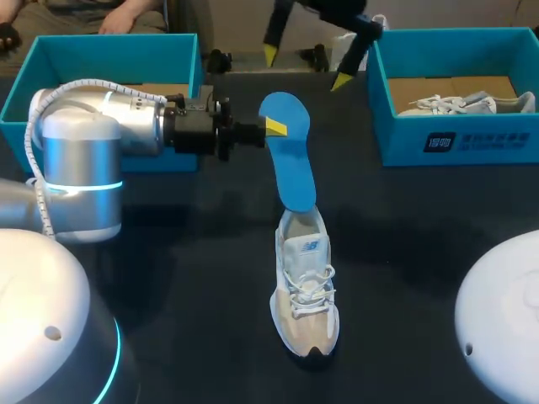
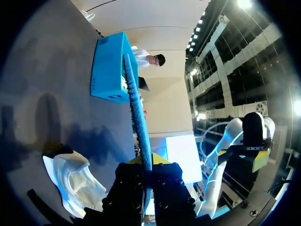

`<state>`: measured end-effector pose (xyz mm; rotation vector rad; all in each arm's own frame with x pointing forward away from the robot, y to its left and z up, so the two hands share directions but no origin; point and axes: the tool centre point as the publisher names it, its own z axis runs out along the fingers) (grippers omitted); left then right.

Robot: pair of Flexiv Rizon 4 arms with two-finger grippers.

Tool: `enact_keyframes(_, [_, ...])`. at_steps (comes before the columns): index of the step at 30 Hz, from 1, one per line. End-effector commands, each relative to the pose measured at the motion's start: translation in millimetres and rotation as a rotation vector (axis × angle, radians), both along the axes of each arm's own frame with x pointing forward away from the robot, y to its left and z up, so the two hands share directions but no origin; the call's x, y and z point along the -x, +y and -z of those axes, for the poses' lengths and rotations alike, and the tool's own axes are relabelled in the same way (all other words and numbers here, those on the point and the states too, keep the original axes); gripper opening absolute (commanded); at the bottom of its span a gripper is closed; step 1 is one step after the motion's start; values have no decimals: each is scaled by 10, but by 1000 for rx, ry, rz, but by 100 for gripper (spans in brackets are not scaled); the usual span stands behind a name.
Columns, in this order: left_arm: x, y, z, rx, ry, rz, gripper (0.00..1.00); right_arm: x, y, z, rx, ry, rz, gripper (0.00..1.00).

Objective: Take the shoe out of the shoebox, open the shoe tongue, remove and reinsert the insole, then place the shoe into the shoebox

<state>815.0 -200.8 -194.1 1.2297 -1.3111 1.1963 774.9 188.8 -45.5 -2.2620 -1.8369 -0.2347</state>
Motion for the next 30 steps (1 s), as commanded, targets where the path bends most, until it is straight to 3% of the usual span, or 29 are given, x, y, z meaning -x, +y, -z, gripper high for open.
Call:
enact_keyframes(1, [6, 0, 1, -3, 0, 0, 0, 7, 108, 13, 299, 53, -10, 100])
enact_keyframes(6, [6, 0, 1, -3, 0, 0, 0, 25, 186, 121, 325, 87, 2, 100])
enact_keyframes(15, [6, 0, 1, -3, 0, 0, 0, 59, 68, 155, 154, 57, 47, 100])
enact_keyframes(24, [6, 0, 1, -3, 0, 0, 0, -31, -234, 182, -127, 57, 74, 100])
enact_keyframes(30, [6, 0, 1, -3, 0, 0, 0, -50, -353, 184, -374, 24, 77, 100])
